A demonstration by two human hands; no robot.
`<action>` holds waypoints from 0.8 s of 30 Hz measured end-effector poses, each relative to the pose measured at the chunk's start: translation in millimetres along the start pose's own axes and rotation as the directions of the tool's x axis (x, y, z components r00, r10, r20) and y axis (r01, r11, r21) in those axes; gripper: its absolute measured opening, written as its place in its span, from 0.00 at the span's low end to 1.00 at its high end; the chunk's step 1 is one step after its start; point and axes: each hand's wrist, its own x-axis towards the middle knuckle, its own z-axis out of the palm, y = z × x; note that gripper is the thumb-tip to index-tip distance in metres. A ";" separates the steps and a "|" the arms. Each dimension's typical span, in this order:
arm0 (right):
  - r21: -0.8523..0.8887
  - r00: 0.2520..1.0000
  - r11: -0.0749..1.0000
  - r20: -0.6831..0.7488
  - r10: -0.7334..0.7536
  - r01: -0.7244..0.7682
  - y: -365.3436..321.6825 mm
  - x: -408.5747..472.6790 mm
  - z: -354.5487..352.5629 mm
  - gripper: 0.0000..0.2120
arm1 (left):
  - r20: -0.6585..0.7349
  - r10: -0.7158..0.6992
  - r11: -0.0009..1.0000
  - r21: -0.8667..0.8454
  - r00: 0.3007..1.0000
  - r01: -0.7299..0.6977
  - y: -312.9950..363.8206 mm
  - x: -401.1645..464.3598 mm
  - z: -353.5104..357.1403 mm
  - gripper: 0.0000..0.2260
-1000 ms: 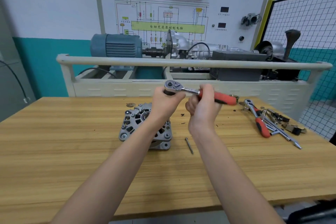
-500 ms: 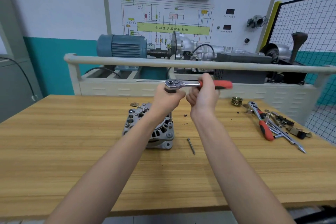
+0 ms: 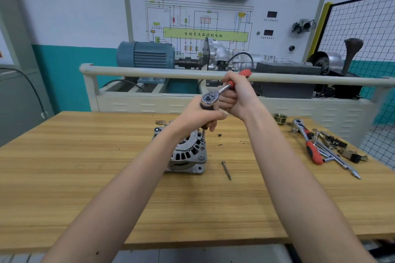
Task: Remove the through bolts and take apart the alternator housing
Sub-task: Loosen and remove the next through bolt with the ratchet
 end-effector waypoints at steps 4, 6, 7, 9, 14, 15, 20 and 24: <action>0.030 0.995 0.999 -0.088 -0.035 0.038 3.4 2.0 9.0 0.24 | -0.107 -0.010 0.996 -0.088 0.994 0.000 -5.3 2.6 4.1 0.23; 0.082 0.947 0.984 -0.295 -0.125 0.156 15.9 -8.2 11.8 0.18 | -0.213 -0.008 0.995 -0.099 0.977 -0.013 -6.8 3.0 9.6 0.22; 0.105 0.900 0.966 -0.398 -0.178 0.237 24.6 -15.3 13.3 0.15 | -0.284 -0.014 0.995 -0.101 0.959 -0.015 -6.7 3.6 13.1 0.20; 0.129 0.803 0.899 -0.515 -0.301 0.419 44.9 -31.9 20.1 0.12 | -0.423 -0.032 0.993 -0.114 0.906 -0.018 -6.2 5.2 19.7 0.18; 0.145 0.728 0.801 -0.533 -0.431 0.580 69.4 -53.7 31.9 0.14 | -0.512 -0.036 0.993 -0.113 0.858 -0.026 -8.9 4.9 26.1 0.16; 0.142 0.743 0.822 -0.532 -0.407 0.551 64.8 -50.4 29.2 0.14 | -0.479 -0.037 0.993 -0.118 0.877 -0.022 -8.1 2.7 24.3 0.16; 0.083 0.934 0.975 -0.314 -0.169 0.204 19.4 -17.7 6.7 0.19 | -0.219 0.011 0.998 0.066 0.976 0.004 -1.5 -2.5 8.0 0.11; -0.013 0.999 1.000 -0.045 -0.019 0.019 0.2 3.3 8.0 0.25 | -0.040 -0.006 1.000 -0.011 0.999 0.006 -0.8 -1.0 0.4 0.16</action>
